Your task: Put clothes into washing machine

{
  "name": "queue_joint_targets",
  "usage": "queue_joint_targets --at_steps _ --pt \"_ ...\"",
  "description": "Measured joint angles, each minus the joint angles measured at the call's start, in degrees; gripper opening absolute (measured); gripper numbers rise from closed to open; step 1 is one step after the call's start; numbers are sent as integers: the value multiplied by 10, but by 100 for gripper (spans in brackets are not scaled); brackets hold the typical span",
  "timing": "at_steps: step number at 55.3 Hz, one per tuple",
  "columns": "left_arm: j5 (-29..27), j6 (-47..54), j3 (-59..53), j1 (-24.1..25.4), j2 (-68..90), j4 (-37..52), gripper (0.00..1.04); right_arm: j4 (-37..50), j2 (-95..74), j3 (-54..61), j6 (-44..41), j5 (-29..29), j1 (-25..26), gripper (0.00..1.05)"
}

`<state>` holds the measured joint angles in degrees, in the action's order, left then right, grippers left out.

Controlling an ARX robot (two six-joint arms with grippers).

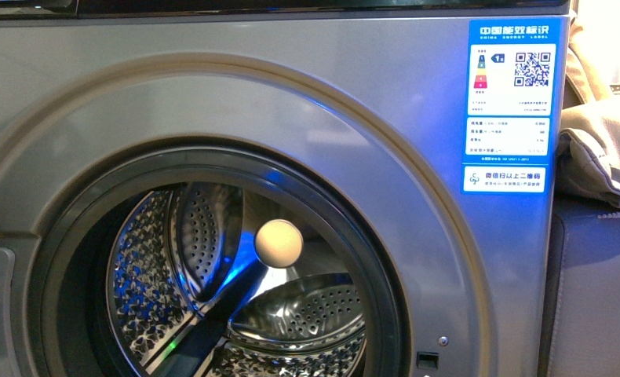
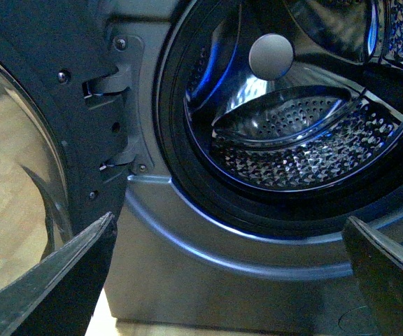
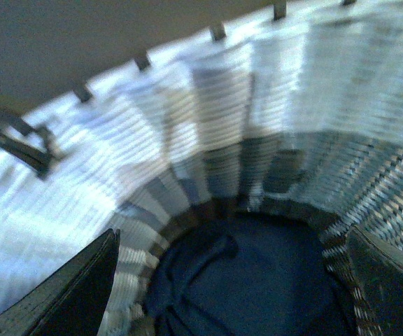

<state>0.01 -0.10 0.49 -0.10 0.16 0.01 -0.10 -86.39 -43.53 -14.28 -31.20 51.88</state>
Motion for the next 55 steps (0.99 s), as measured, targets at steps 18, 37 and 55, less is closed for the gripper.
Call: queue_joint_targets --at_steps 18,37,55 --pt "0 0 0 0 0 0 98 163 -328 2 -50 107 -34 97" --pt "0 0 0 0 0 0 98 223 -537 -59 -49 141 -35 97" --pt "0 0 0 0 0 0 98 248 -651 -112 -42 156 -40 97"
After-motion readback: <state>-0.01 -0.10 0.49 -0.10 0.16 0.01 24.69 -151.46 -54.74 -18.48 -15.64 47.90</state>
